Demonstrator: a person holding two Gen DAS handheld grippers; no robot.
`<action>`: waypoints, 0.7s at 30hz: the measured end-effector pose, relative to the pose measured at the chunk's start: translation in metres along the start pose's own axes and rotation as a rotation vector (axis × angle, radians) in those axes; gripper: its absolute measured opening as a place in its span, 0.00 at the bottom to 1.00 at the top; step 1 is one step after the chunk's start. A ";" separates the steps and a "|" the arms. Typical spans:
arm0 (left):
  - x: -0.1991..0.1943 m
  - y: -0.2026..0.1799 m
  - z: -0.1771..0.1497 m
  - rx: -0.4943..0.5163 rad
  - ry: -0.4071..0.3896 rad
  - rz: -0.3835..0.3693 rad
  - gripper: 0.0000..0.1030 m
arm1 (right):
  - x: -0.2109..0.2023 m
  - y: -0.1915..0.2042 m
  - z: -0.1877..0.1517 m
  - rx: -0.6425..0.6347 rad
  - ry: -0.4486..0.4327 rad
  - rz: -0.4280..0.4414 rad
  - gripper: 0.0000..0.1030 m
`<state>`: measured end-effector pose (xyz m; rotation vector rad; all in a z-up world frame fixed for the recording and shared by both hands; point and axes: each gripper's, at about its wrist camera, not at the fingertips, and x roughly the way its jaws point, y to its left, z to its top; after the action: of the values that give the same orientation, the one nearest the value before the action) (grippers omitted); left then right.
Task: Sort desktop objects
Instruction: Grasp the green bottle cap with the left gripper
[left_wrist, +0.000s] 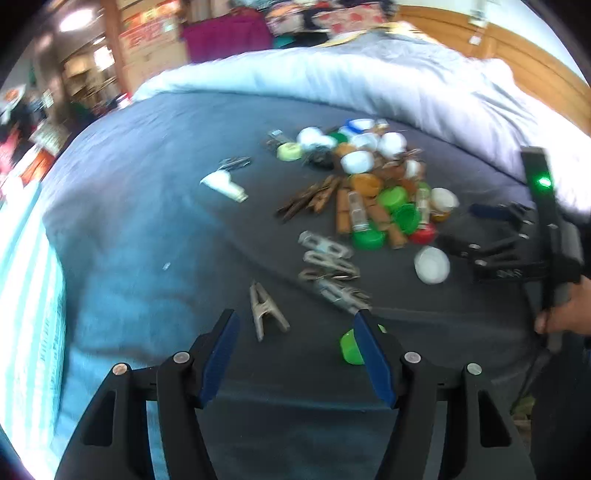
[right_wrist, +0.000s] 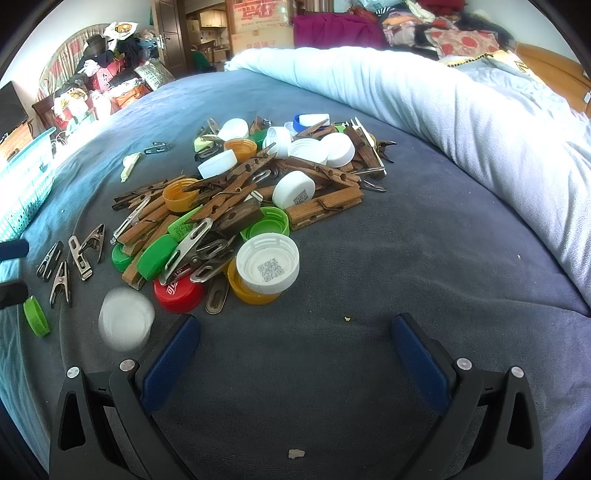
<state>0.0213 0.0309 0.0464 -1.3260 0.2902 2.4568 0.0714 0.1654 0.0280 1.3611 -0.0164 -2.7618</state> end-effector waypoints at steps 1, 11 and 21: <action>0.004 0.002 0.003 -0.051 0.022 0.016 0.64 | 0.000 0.000 0.000 0.001 0.000 0.001 1.00; 0.032 -0.010 0.004 -0.273 0.120 0.041 0.65 | 0.000 -0.001 0.000 0.001 0.000 0.001 1.00; 0.024 -0.011 -0.002 -0.319 0.099 0.017 0.53 | 0.000 0.000 0.000 -0.003 0.001 -0.004 1.00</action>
<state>0.0151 0.0450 0.0244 -1.5799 -0.0732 2.5324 0.0714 0.1656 0.0278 1.3636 -0.0091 -2.7635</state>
